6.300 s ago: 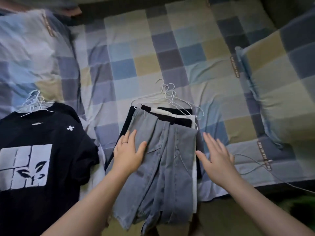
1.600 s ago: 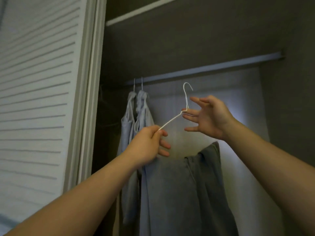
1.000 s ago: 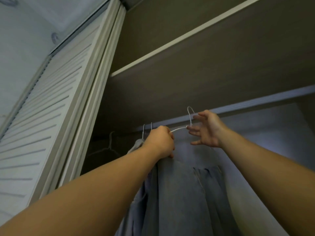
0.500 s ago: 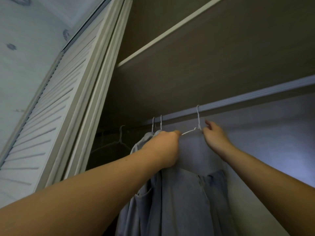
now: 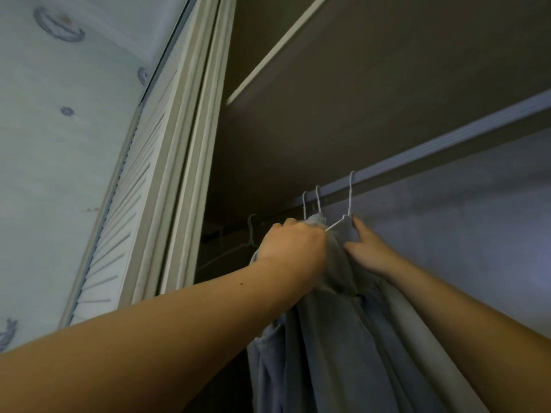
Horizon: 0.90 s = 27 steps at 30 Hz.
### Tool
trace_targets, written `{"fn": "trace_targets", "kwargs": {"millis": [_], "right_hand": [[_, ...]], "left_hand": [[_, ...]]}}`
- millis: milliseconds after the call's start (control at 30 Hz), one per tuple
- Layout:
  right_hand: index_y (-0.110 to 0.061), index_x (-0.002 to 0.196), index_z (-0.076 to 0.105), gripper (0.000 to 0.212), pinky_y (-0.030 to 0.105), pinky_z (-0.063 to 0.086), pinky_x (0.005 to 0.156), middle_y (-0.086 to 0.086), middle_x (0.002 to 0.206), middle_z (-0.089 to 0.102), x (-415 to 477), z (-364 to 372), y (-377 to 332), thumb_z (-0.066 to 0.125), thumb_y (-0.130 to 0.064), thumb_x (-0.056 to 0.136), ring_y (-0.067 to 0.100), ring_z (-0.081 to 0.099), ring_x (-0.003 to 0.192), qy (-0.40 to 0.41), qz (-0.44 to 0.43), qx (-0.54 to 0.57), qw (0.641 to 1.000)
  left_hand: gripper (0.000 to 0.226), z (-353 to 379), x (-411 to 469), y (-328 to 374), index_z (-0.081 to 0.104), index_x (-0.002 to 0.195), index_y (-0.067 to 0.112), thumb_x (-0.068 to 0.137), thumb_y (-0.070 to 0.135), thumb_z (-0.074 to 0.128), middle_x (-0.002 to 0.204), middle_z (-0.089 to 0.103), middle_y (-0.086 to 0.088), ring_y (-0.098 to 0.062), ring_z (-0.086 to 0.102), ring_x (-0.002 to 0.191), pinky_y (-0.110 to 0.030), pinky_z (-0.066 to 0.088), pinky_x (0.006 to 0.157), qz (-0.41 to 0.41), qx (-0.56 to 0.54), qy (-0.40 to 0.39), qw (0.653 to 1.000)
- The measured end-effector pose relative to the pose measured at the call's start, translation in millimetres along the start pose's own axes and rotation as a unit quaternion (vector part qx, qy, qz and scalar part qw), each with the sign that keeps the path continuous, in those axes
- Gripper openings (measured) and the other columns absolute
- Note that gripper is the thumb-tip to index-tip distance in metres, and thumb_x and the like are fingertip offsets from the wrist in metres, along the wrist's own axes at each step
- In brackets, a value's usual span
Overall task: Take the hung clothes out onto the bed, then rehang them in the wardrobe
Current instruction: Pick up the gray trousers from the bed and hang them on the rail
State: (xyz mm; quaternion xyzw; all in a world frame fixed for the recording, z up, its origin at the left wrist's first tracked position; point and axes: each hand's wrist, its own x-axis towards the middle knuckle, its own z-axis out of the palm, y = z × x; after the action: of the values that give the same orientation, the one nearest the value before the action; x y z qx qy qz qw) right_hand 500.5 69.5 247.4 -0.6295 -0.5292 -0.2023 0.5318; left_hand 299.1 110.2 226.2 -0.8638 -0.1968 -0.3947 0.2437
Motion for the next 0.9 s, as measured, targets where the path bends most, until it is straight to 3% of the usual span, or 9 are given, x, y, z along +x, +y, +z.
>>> {"fn": "trace_targets", "kwargs": {"millis": [167,500,633,767,900], "right_hand": [[-0.026,0.146,0.033,0.066,0.05,0.035,0.111,0.009,0.146,0.044,24.2,28.8,4.3,0.059,-0.016,0.087,0.027,0.045,0.13,-0.054,0.02,0.024,0.998],[-0.025,0.153,0.02,0.084,0.05,0.036,0.111,0.012,0.151,0.035,39.1,51.9,9.0,0.062,-0.017,0.081,0.032,0.039,0.135,-0.07,0.057,0.036,0.995],[-0.036,0.149,0.026,0.086,0.054,0.038,0.109,0.006,0.151,0.037,27.6,47.7,12.5,0.061,-0.033,0.07,0.03,0.039,0.136,-0.049,0.059,0.063,0.995],[-0.041,0.148,0.029,0.062,0.054,0.035,0.111,0.002,0.151,0.039,-10.8,45.2,0.2,0.054,-0.031,0.092,0.027,0.038,0.137,-0.013,0.024,0.069,0.997],[-0.041,0.151,0.02,0.058,0.053,0.026,0.116,-0.004,0.157,0.029,-53.5,43.8,-36.9,0.043,-0.048,0.098,0.024,0.028,0.144,0.058,-0.001,0.02,0.998]], "left_hand": [[0.052,13.4,4.1,-13.9,0.035,0.147,0.016,0.098,0.021,0.053,0.148,0.04,-0.013,-0.031,0.042,0.132,-0.044,0.04,0.104,-0.029,0.054,-0.03,0.998],[0.061,32.4,-1.5,-36.2,0.02,0.153,0.022,0.099,0.018,0.049,0.15,0.039,-0.009,-0.03,0.045,0.131,-0.043,0.044,0.099,-0.043,0.08,-0.01,0.996],[0.067,21.9,-9.6,-39.9,0.017,0.155,0.023,0.098,0.028,0.052,0.158,0.03,-0.006,-0.03,0.024,0.146,-0.048,0.024,0.116,-0.021,0.12,-0.004,0.993],[0.069,-2.5,-39.1,-42.5,0.013,0.157,0.022,0.099,0.041,0.046,0.166,0.004,-0.007,-0.031,-0.009,0.151,-0.055,-0.005,0.12,0.019,0.207,0.006,0.978],[0.066,-37.3,-82.4,-59.8,0.016,0.156,0.027,0.099,0.053,0.036,0.166,-0.004,-0.004,-0.028,-0.02,0.15,-0.056,-0.01,0.12,0.009,0.194,0.071,0.978]]}}
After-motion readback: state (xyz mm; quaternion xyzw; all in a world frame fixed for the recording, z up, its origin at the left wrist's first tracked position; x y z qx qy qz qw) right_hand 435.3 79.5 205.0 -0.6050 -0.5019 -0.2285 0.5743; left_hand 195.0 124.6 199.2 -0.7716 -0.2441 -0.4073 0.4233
